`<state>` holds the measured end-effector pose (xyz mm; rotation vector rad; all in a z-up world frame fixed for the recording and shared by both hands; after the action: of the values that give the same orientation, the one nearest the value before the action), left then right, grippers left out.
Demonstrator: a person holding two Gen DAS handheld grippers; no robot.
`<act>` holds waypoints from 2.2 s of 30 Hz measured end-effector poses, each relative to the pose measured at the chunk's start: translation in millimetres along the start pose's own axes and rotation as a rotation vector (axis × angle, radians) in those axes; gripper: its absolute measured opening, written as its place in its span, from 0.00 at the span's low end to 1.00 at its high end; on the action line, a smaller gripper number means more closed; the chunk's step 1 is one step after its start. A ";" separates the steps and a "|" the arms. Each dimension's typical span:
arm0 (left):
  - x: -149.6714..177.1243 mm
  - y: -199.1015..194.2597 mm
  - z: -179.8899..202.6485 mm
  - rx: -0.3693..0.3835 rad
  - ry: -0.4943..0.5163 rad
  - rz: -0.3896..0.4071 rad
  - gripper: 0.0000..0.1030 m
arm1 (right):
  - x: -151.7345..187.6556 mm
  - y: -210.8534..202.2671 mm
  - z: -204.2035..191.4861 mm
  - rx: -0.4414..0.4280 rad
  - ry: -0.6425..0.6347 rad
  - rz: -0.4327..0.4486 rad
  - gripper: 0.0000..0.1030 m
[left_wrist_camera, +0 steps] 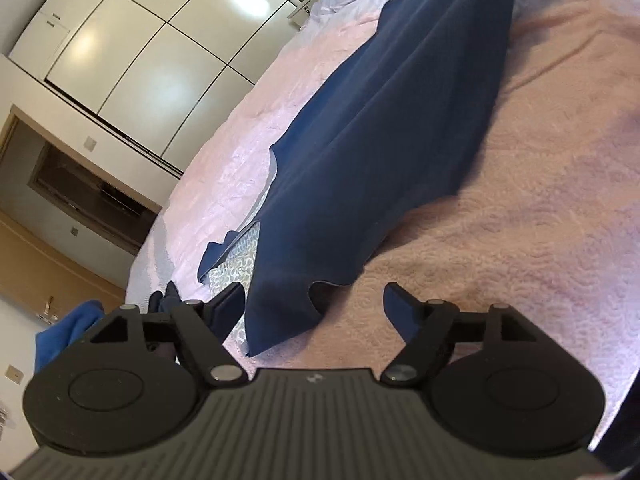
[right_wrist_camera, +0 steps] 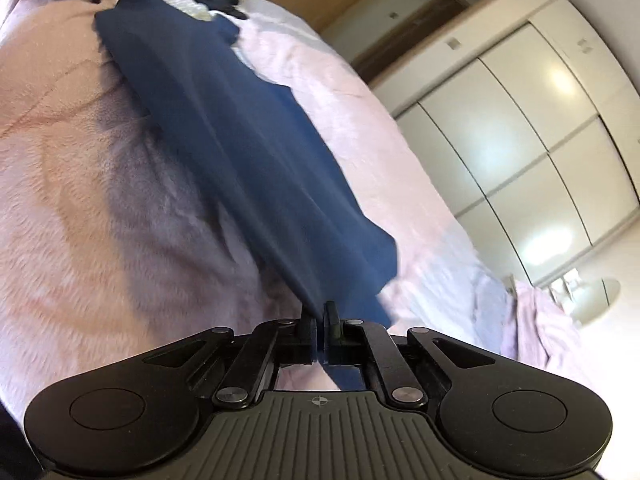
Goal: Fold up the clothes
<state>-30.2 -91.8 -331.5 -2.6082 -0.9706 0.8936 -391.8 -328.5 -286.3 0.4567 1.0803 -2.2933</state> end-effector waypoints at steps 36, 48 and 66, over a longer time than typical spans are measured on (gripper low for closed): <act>24.2 -1.6 -48.9 -0.002 0.095 -0.082 0.01 | 17.5 -49.9 -13.0 0.003 0.190 -0.005 0.00; 27.3 -71.5 -70.3 -0.008 0.040 -0.071 0.01 | 13.6 -98.1 -18.5 0.019 0.139 0.009 0.00; 67.9 -8.8 -132.0 -0.020 -0.242 -0.245 0.37 | 67.8 -61.5 3.0 0.004 0.358 -0.104 0.20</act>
<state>86.5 -40.0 -255.3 -2.3648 -1.3324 1.1546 -483.1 -322.0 -282.9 0.8557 1.2947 -2.3594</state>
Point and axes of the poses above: each gripper's, at about its wrist camera, not at the fingertips, and y roughly the way its jaws point, z to its right, x to its underside, the point moved 6 cm from there along y, roughly the way its jaws point, and after that the axes turned 7 degrees about -x, right-handed, at the moved point
